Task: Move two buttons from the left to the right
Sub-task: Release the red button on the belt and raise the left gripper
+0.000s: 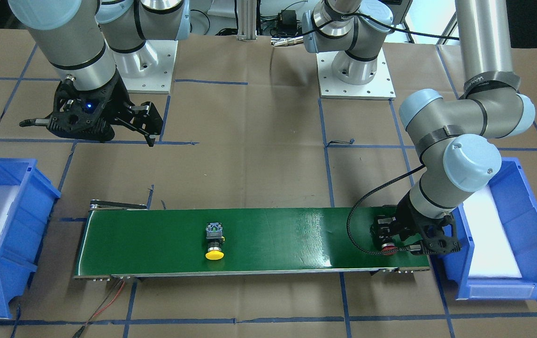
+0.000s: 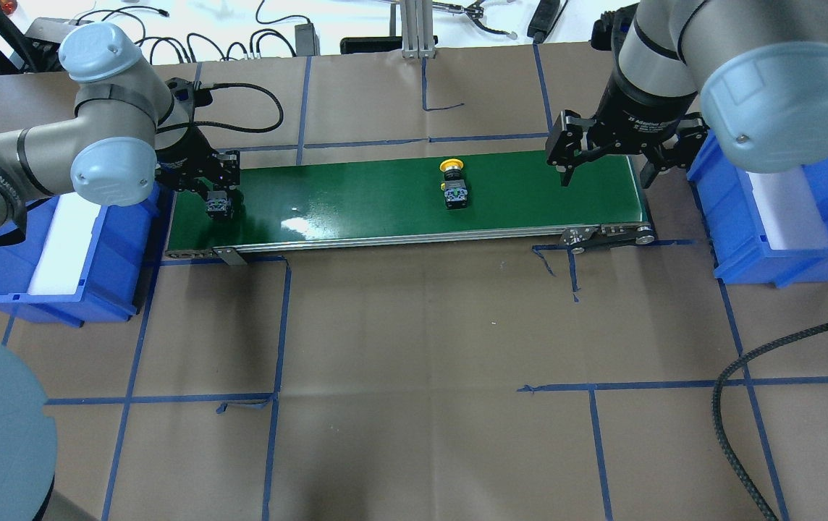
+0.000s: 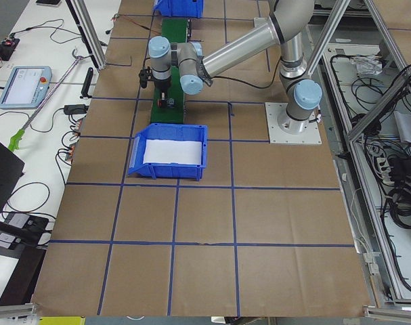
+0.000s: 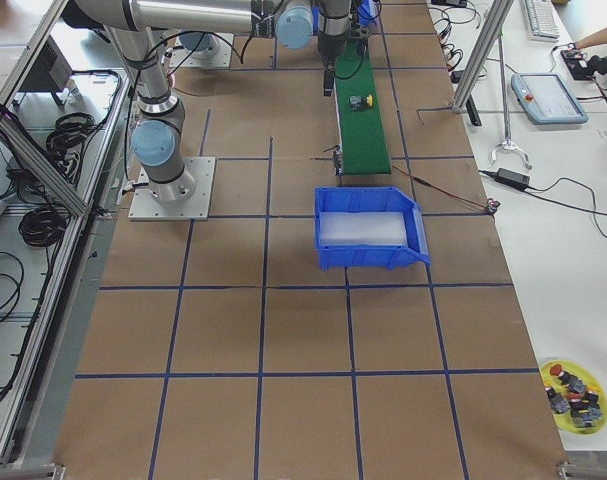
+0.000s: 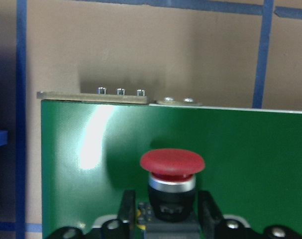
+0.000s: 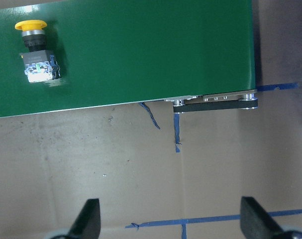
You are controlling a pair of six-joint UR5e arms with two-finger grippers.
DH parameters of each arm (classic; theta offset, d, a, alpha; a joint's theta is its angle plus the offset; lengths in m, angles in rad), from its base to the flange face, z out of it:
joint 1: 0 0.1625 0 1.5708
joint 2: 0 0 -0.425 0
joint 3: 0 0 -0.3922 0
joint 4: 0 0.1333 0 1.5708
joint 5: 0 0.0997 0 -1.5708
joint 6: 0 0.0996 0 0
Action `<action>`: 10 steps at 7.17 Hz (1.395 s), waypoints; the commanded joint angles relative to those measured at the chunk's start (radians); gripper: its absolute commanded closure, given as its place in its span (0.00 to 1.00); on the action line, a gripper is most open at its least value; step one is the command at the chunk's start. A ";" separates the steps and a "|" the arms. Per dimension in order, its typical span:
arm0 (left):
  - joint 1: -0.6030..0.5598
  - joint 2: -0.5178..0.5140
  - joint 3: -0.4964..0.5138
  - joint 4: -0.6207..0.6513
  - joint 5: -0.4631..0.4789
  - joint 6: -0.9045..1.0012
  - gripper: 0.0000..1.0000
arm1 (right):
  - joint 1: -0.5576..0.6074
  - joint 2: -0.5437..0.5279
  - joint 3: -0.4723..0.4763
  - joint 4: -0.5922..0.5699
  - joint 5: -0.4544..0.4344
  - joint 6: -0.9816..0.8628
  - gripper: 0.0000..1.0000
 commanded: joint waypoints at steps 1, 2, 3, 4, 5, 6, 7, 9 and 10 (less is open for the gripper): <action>0.005 0.028 0.030 -0.013 0.002 -0.001 0.01 | -0.001 0.021 0.030 -0.121 0.005 -0.016 0.00; 0.008 0.060 0.053 -0.048 0.010 -0.001 0.01 | -0.001 0.065 0.030 -0.200 0.009 -0.028 0.00; 0.008 0.084 0.102 -0.149 0.030 -0.001 0.01 | -0.001 0.112 0.028 -0.279 0.014 -0.073 0.00; 0.004 0.106 0.186 -0.297 0.031 -0.002 0.01 | -0.001 0.152 0.017 -0.307 0.015 -0.090 0.00; -0.008 0.123 0.264 -0.429 0.031 -0.019 0.01 | 0.000 0.186 0.019 -0.390 0.017 -0.091 0.00; -0.036 0.144 0.314 -0.517 0.028 -0.041 0.01 | 0.000 0.206 0.014 -0.417 0.020 -0.079 0.00; -0.069 0.167 0.317 -0.542 0.031 -0.058 0.01 | 0.002 0.225 0.010 -0.477 0.023 -0.078 0.01; -0.093 0.198 0.293 -0.567 0.025 -0.075 0.01 | 0.005 0.268 0.025 -0.546 0.107 -0.078 0.00; -0.093 0.206 0.285 -0.569 0.031 -0.075 0.01 | 0.005 0.274 0.039 -0.545 0.109 -0.079 0.00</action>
